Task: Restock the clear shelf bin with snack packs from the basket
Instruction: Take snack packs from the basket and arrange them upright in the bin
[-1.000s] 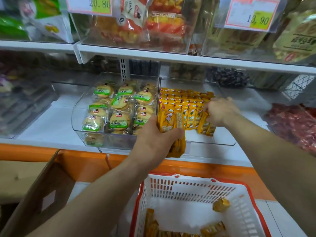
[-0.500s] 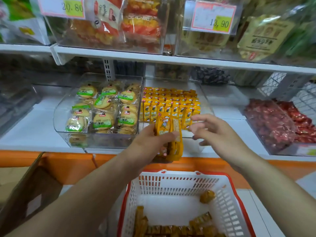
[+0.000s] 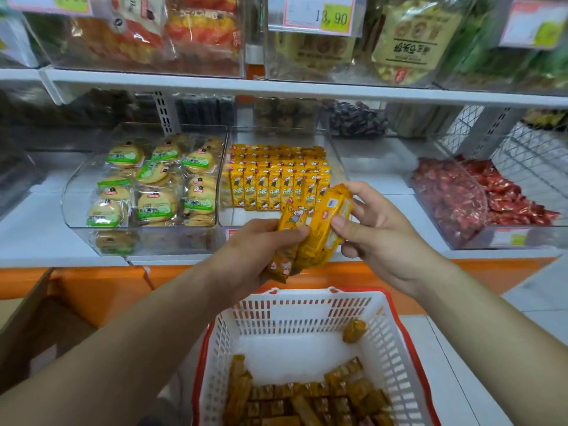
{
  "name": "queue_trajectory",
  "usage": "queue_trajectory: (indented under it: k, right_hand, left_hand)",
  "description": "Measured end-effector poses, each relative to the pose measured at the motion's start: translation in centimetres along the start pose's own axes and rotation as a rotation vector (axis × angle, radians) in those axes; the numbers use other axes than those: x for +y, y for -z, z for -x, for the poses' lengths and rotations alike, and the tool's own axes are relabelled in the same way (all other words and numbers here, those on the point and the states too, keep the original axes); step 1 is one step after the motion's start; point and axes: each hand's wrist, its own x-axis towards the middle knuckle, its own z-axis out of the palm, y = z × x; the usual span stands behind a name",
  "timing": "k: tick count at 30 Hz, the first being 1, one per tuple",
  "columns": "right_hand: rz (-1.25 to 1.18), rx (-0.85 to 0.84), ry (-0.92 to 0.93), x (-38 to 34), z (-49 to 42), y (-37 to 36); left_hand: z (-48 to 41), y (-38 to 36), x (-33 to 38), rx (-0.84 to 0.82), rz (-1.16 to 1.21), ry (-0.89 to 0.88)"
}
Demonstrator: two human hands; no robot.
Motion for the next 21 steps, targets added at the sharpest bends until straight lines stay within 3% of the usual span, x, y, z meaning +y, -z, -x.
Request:
queue_trajectory:
  k: [6, 11, 21]
  right_hand:
    - [0.020, -0.069, 0.024, -0.6, -0.1, 0.8]
    - [0.259, 0.207, -0.077, -0.4, -0.5, 0.5]
    - [0.043, 0.203, -0.115, 0.3, -1.1, 1.0]
  left_hand:
    - [0.2, -0.1, -0.1, -0.064, -0.001, -0.041]
    - [-0.1, 0.3, -0.6, 0.060, -0.251, -0.155]
    - [-1.0, 1.3, -1.3, 0.148, -0.283, -0.117]
